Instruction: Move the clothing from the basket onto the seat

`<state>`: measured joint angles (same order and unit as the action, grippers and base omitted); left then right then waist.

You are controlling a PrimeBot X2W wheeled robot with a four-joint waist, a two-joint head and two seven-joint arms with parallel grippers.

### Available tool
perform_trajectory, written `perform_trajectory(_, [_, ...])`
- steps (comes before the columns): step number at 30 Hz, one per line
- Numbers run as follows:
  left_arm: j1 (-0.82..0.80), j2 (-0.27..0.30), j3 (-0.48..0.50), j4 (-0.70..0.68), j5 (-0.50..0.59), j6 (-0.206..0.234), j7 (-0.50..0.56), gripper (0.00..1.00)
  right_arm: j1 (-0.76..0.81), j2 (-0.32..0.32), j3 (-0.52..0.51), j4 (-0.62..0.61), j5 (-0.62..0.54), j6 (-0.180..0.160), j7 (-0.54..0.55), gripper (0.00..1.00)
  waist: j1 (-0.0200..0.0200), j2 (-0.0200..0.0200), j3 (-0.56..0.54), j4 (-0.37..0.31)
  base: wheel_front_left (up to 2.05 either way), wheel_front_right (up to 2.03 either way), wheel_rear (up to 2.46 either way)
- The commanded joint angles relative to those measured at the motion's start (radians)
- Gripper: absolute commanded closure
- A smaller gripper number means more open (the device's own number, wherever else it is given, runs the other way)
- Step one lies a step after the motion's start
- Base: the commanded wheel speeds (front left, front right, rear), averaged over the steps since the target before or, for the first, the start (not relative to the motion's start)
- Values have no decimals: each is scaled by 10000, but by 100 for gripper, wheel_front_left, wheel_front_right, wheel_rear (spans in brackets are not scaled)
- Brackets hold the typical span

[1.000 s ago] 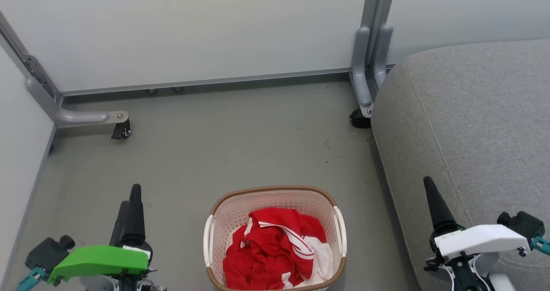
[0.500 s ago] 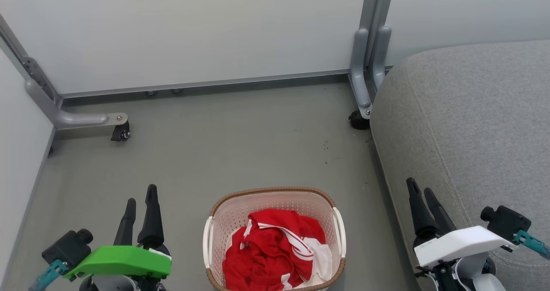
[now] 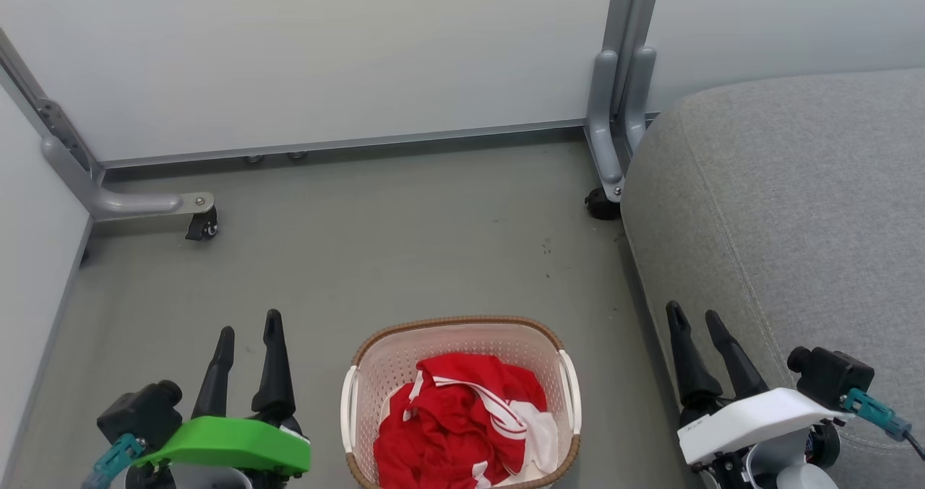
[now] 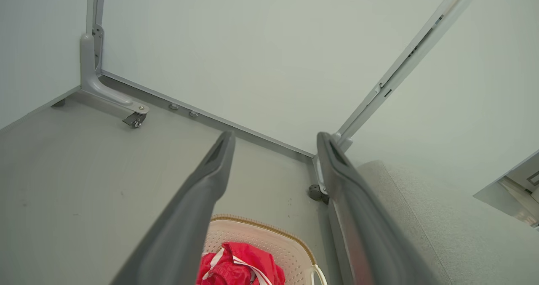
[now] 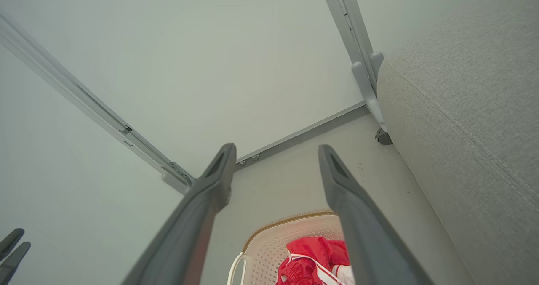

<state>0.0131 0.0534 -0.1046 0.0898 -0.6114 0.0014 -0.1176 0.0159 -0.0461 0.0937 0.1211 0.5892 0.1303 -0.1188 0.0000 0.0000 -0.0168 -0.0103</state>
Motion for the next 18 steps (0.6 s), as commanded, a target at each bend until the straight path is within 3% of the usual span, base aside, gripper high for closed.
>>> perform_trajectory(1, [30, 104, -49, -163, 226, 56, -95, 0, 11, -63, 42, -152, -244, 4, -81, 0, 0, 0, -1, 1, 0, 0, 0])
perform_trajectory(18, [203, 127, -435, -401, 1941, 268, -535, 0, 240, -42, 216, -389, -1972, 5, -525, 0, 0, 0, -65, -10, 0, 0, 0])
